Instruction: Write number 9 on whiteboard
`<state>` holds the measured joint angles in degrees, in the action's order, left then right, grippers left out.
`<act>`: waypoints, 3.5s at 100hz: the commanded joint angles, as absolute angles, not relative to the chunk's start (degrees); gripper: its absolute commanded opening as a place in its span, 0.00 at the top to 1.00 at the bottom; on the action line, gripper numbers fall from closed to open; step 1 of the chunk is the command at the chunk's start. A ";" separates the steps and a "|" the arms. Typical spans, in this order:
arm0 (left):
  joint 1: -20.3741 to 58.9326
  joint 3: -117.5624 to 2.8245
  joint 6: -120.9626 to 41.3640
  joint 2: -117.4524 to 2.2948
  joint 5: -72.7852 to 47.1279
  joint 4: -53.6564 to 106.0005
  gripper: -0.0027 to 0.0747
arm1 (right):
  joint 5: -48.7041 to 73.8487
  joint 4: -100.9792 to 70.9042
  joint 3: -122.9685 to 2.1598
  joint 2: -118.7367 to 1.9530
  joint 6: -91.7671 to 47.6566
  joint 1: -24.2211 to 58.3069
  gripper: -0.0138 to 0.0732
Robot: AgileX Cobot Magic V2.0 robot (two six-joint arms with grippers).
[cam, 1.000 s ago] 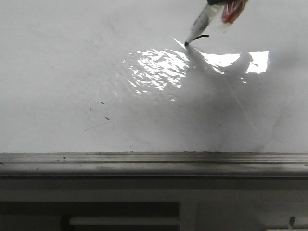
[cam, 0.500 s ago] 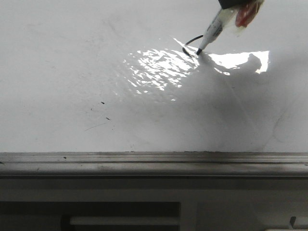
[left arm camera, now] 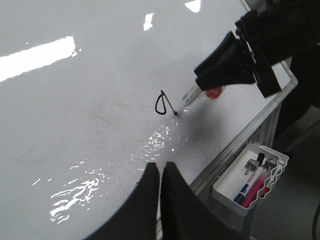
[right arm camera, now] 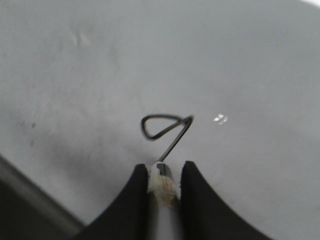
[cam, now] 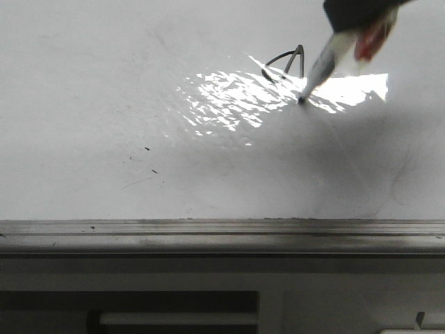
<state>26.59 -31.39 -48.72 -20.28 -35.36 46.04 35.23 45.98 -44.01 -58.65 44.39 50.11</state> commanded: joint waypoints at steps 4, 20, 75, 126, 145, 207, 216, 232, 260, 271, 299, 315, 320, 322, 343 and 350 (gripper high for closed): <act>27.00 -32.92 -48.16 -20.70 -32.42 48.51 0.99 | 37.33 45.03 -40.38 -58.64 43.60 54.23 0.92; 27.00 -32.92 -48.16 -20.70 -32.42 48.51 0.99 | 40.06 46.27 -39.90 -58.26 43.60 56.28 0.92; 27.00 -33.60 -63.16 -34.28 -42.30 57.90 0.51 | 36.65 30.17 -50.57 -53.63 16.37 69.13 0.92; 30.32 -42.35 -88.81 -57.78 -56.69 69.67 0.51 | 25.51 28.92 -50.57 -59.01 7.82 69.75 0.92; 36.88 -43.59 -89.03 -61.98 -53.04 67.22 0.51 | 25.43 28.92 -50.57 -59.51 7.82 69.75 0.92; 39.22 -43.59 -86.56 -65.73 -48.97 63.95 0.99 | 27.51 28.92 -50.57 -59.51 7.82 69.75 0.92; 39.22 -43.49 -85.79 -66.02 -49.31 63.50 0.99 | 27.74 28.92 -50.57 -59.51 7.93 69.75 0.92; 39.22 -43.37 -85.79 -66.09 -49.14 63.39 0.99 | 28.44 29.26 -50.57 -59.65 7.93 69.75 0.88; 39.22 -43.37 -85.90 -66.56 -49.09 63.37 0.99 | 29.47 37.62 -52.71 -57.86 12.24 69.75 0.31; 39.22 -43.37 -85.68 -66.56 -49.23 63.69 0.99 | 33.14 39.27 -56.80 -55.75 14.45 69.75 0.30; 39.22 -43.37 -85.68 -66.56 -49.23 64.69 0.99 | 41.44 41.30 -61.46 -47.82 14.45 69.75 0.54; 39.22 -43.37 -79.52 -66.56 -43.85 64.69 0.99 | 43.30 41.33 -60.83 -41.74 15.66 69.75 0.92; 39.31 -43.37 -77.29 -66.56 -40.82 64.83 0.99 | 44.38 41.72 -60.48 -40.08 16.40 69.75 0.90; 39.44 -43.37 -76.03 -66.56 -39.31 64.82 0.99 | 44.64 41.84 -60.21 -39.40 16.45 69.75 0.90; 43.69 -43.28 -64.03 -66.56 -16.47 65.08 0.99 | 50.09 42.75 -57.07 -34.37 19.63 69.75 0.90; 46.78 -43.28 -61.25 -66.69 -6.89 65.82 0.99 | 50.77 44.14 -55.65 -33.38 22.57 69.75 0.90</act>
<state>43.35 -41.94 -65.73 -67.55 -19.38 62.63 52.58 39.92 -55.70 -34.16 19.40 69.65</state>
